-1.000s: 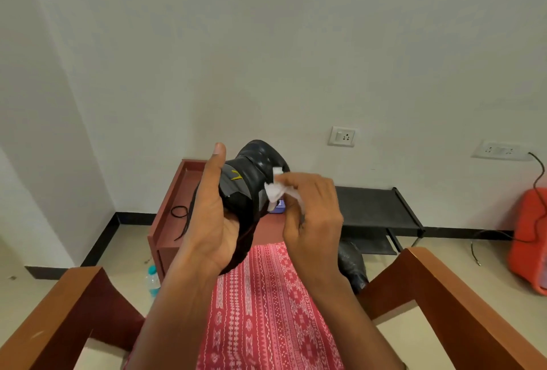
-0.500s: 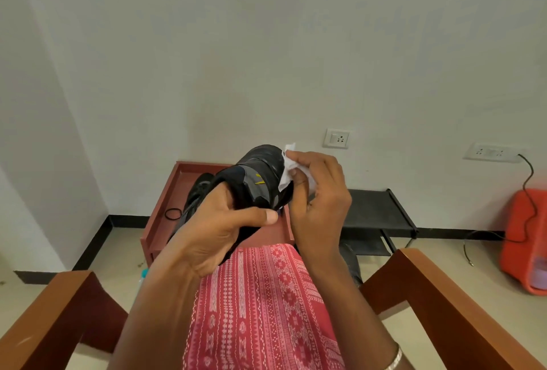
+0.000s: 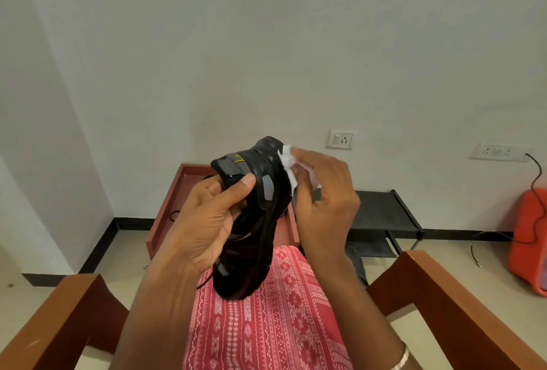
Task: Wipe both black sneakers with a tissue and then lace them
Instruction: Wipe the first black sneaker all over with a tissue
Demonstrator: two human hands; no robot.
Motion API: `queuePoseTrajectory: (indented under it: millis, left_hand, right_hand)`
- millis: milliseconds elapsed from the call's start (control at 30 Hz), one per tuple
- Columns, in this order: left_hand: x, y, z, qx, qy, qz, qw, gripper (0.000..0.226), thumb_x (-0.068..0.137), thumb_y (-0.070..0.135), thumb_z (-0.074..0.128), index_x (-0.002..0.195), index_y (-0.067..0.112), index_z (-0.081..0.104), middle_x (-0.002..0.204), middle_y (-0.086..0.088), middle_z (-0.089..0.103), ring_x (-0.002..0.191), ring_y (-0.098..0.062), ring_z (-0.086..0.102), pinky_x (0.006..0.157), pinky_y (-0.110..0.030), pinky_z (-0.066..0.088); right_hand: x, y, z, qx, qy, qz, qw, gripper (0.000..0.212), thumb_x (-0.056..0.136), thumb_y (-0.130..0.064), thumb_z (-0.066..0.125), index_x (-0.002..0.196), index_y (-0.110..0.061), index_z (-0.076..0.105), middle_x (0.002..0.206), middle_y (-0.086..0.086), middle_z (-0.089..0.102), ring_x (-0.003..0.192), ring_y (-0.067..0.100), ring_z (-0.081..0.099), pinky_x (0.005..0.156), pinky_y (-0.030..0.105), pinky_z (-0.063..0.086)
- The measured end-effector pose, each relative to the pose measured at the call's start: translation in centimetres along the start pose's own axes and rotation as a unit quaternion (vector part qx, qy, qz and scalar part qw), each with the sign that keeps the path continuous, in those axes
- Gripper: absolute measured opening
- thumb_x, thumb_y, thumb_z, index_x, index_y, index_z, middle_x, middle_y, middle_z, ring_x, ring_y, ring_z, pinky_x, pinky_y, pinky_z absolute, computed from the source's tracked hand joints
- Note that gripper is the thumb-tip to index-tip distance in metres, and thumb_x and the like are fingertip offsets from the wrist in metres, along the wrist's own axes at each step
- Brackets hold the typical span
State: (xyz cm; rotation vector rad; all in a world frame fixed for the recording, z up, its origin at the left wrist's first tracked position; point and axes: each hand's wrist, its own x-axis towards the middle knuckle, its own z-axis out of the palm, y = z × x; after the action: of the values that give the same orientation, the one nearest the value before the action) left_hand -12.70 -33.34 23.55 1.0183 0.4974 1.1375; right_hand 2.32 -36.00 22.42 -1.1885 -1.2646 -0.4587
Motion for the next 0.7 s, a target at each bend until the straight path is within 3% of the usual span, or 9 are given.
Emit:
queuePoseTrajectory:
  millis: [100,233,367,467,700]
  left_hand:
    - [0.0,0.0,0.2,-0.01,0.011,-0.004,1.0,0.021,0.094,0.011,0.059,0.104,0.012,0.077,0.116,-0.013,0.073,0.11,-0.023,0.07,0.095,-0.033,0.056]
    - [-0.2,0.0,0.7,-0.029,0.021,-0.022,0.999,0.023,0.096,0.017,0.057,0.111,0.01,0.073,0.118,-0.011,0.073,0.112,-0.022,0.069,0.089,-0.032,0.058]
    - [0.0,0.2,0.7,-0.1,0.031,-0.025,0.994,0.028,0.095,0.019,0.055,0.09,0.018,0.082,0.118,-0.012,0.073,0.113,-0.022,0.069,0.092,-0.035,0.058]
    - [0.0,0.1,0.7,-0.109,0.031,-0.024,0.993,0.034,0.098,0.019,0.052,0.083,0.02,0.083,0.113,-0.01,0.075,0.109,-0.02,0.07,0.091,-0.034,0.058]
    - [0.3,-0.5,0.7,-0.081,0.027,-0.043,0.995,0.027,0.097,0.027,0.056,0.112,0.014,0.074,0.124,-0.01,0.07,0.12,-0.022,0.064,0.099,-0.04,0.052]
  right_hand:
    - [1.3,-0.5,0.2,0.047,-0.002,0.029,0.998,0.021,0.092,-0.004,0.069,0.113,-0.006,0.068,0.105,0.003,0.069,0.098,0.018,0.064,0.086,0.023,0.051]
    - [-0.9,0.7,-0.2,-0.015,-0.03,-0.008,0.999,0.017,0.088,0.003,0.068,0.104,-0.004,0.071,0.104,0.006,0.065,0.098,0.022,0.062,0.083,0.028,0.052]
    - [-5.3,1.6,-0.9,-0.031,-0.088,0.005,0.996,0.016,0.09,-0.008,0.065,0.105,-0.004,0.072,0.107,0.007,0.066,0.102,0.02,0.062,0.086,0.026,0.052]
    - [-5.0,1.2,-1.0,-0.027,-0.081,0.008,0.996,0.018,0.091,-0.012,0.062,0.103,-0.005,0.073,0.104,0.006,0.067,0.1,0.018,0.061,0.087,0.018,0.049]
    - [1.0,-0.4,-0.1,-0.02,-0.043,-0.02,0.999,0.018,0.088,-0.003,0.073,0.105,-0.009,0.073,0.102,0.005,0.065,0.098,0.018,0.059,0.083,0.019,0.046]
